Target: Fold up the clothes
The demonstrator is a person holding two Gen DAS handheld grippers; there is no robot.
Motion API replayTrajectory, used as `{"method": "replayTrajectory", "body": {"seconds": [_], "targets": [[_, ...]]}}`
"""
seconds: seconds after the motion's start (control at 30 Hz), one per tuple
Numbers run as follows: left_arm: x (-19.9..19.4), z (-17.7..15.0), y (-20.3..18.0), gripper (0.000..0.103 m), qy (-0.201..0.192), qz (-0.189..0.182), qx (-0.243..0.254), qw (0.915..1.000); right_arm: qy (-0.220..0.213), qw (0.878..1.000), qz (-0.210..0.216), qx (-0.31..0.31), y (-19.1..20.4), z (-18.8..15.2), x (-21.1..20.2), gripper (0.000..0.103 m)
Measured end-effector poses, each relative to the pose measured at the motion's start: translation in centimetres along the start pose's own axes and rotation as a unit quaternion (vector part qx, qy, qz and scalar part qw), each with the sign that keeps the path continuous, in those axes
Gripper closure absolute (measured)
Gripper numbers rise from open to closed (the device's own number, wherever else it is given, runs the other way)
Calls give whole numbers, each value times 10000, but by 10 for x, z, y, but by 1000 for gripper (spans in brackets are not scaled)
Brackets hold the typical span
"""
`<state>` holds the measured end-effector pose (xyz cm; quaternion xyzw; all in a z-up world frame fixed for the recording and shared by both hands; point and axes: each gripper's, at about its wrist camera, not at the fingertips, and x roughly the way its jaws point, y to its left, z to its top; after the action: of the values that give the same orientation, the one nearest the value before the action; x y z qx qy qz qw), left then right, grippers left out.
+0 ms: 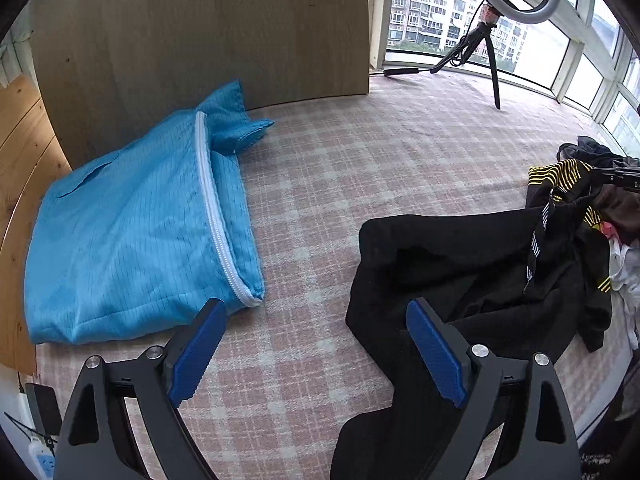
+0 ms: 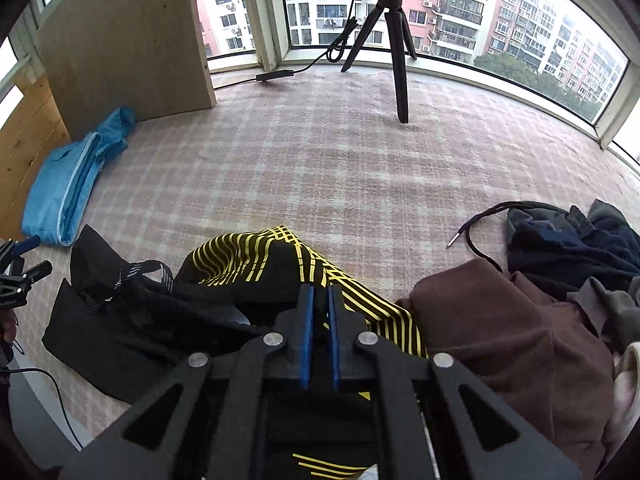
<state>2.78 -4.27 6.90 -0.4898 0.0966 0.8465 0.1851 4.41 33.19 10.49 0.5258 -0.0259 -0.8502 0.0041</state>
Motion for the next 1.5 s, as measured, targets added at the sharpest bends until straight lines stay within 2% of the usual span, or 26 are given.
{"method": "replayTrajectory", "body": {"seconds": [0.13,0.3,0.37,0.4,0.43,0.5,0.6,0.7,0.77,0.83,0.9,0.93,1.0,1.07,1.1,1.17,1.23,1.27,1.33,1.4,1.5], "targets": [[15,11,-19,12,91,-122,250,9996,165,9998,-107,99,-12,-15,4,96],[42,33,-39,12,315,-467,477,9973,289,9995,-148,61,-15,-23,10,96],[55,40,-48,20,411,-543,604,9959,293,9994,-204,-22,-13,-20,14,96],[61,42,-51,44,453,-595,616,9953,281,9994,-221,-30,-12,-18,15,96],[66,44,-53,74,516,-628,575,9950,269,9993,-238,-37,-11,-15,16,96],[71,50,-52,98,592,-639,406,9954,202,9996,-221,7,-11,-6,17,96],[51,67,-39,100,245,-783,105,9966,-41,9997,-69,212,-12,14,4,96],[-2,77,-24,100,-354,-873,-48,9955,-470,9974,179,509,-14,31,-29,96],[-42,67,-23,100,-750,-898,192,9929,-688,9954,236,619,-15,27,-54,96],[-76,43,-32,100,-980,-895,590,9894,-685,9933,365,855,-20,10,-71,96],[-88,3,-45,100,-798,-1130,859,9867,-410,9918,499,1106,-25,-19,-71,96],[-87,-18,-52,99,-568,-1272,952,9857,-199,9924,471,1123,-27,-36,-66,96],[-74,-60,-65,95,101,-1484,1087,9829,335,9958,144,842,-22,-69,-47,96],[-61,-93,-73,95,675,-1462,1129,9805,801,9952,-91,555,-19,-98,-26,96],[-60,-103,-75,95,773,-1390,1060,9816,926,9944,-91,498,-19,-106,-21,96],[-61,-108,-74,95,733,-1322,802,9852,992,9943,-69,382,-19,-115,-16,95],[-64,-101,-75,85,541,-1242,636,9887,816,9959,-135,353,-20,-112,-21,95],[-65,-97,-79,84,420,-1201,632,9899,751,9965,-93,347,-21,-110,-23,95],[-66,-93,-94,73,188,-1044,834,9908,664,9974,-62,263,-19,-105,-25,95],[-56,-93,-112,67,123,-820,1182,9895,616,9979,-68,175,-19,-102,-25,95],[-35,-98,-138,67,112,-281,1755,9840,601,9980,13,171,-20,-99,-22,95]]}}
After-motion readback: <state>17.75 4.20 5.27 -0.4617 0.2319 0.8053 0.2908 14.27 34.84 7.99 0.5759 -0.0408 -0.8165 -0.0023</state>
